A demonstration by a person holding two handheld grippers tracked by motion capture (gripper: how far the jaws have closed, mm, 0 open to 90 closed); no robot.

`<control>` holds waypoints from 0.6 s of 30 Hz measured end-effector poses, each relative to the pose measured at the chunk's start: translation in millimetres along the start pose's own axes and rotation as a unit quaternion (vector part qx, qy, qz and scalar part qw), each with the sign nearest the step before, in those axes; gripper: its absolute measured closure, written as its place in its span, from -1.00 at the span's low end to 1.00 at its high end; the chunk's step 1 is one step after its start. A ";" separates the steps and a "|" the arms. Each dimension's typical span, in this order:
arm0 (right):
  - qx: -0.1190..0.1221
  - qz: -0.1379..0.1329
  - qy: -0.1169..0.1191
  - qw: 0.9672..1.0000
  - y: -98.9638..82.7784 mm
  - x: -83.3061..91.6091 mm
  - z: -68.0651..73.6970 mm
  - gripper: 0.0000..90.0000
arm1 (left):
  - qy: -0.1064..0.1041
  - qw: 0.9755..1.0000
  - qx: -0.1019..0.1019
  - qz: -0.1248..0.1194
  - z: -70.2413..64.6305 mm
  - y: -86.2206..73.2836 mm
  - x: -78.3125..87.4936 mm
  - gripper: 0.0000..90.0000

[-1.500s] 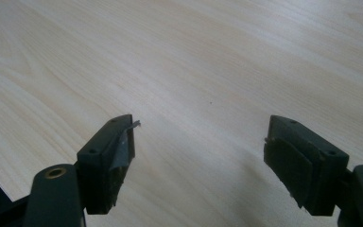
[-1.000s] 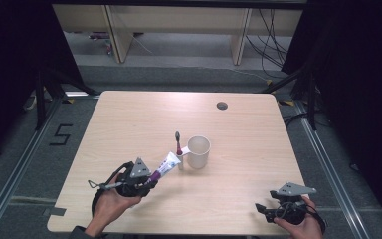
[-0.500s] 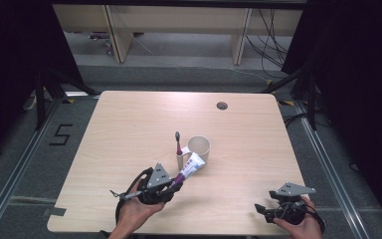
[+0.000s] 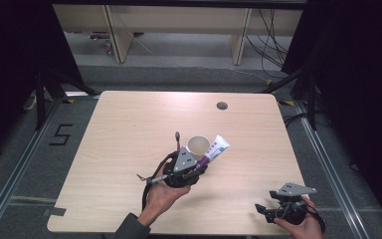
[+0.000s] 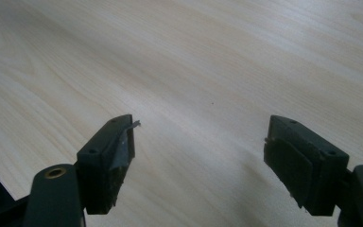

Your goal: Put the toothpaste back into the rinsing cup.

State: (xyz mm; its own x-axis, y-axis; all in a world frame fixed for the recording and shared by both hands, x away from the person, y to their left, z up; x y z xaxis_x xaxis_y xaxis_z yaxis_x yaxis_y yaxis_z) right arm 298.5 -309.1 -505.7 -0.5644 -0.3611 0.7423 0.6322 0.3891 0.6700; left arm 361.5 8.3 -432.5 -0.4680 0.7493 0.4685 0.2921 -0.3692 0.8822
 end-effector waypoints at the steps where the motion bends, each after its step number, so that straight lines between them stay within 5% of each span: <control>1: 0.007 -0.004 -0.001 1.000 -0.5 -1.2 -0.5 -0.42 | 0.000 1.000 0.004 -0.008 2.6 5.4 -4.8 0.70; 18: 0.010 -0.005 -0.002 1.000 -0.8 -1.3 -1.4 -0.42 | 0.042 0.996 0.012 -0.074 14.4 35.3 -26.1 0.70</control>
State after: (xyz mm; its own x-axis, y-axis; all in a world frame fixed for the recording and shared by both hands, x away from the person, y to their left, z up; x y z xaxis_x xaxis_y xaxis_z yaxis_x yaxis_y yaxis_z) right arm 299.5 -310.2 -507.2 -0.5720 -0.3617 0.7362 0.6162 0.4029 0.6767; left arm 396.0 -16.3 -414.2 -0.5752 0.7460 0.3356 0.2333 -0.2436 0.9414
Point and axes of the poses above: each handheld gripper's, and its own axes: x roughly backward along the jaws, y roughly out of its top, z roughly to its left, the point moved 2 cm from there along -x, roughly forward along the jaws, and after that the axes turned 6 degrees about -y, right-handed, at the moved point
